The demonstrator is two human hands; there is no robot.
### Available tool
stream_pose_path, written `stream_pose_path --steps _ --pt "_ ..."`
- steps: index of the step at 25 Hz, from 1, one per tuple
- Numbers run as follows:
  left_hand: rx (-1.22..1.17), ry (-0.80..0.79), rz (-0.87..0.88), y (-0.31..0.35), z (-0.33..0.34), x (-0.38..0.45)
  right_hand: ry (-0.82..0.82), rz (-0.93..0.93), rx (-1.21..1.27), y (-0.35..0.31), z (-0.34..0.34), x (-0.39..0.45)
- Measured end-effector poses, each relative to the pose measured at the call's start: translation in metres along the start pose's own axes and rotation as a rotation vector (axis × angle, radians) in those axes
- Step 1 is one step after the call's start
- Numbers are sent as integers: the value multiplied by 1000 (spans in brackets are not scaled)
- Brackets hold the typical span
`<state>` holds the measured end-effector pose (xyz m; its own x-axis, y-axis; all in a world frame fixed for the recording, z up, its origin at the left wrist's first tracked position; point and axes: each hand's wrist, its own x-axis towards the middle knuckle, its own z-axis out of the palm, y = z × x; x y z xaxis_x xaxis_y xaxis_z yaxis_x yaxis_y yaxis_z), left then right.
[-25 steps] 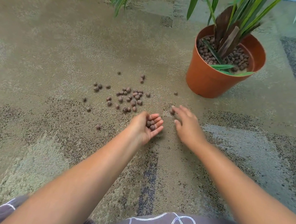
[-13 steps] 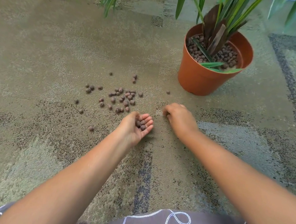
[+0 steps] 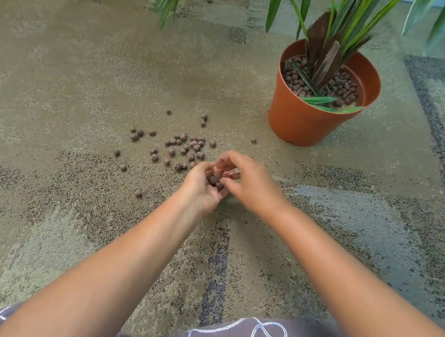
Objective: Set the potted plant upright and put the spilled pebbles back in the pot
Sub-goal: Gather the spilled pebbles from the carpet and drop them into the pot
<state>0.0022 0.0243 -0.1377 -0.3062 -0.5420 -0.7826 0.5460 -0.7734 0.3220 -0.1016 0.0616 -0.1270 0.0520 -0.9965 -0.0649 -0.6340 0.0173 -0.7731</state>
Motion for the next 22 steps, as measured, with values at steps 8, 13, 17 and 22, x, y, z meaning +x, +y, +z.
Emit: stream_pose_path --steps 8,13,17,22 --pt "-27 -29 40 0 29 -13 485 457 812 -13 6 2" --pt "85 -60 129 -7 48 -20 433 726 1486 -8 2 0" --pt "290 -84 240 -20 52 -25 421 781 1627 -9 -5 1" --pt "642 -69 459 -28 69 -38 450 832 1863 -8 -4 -3"
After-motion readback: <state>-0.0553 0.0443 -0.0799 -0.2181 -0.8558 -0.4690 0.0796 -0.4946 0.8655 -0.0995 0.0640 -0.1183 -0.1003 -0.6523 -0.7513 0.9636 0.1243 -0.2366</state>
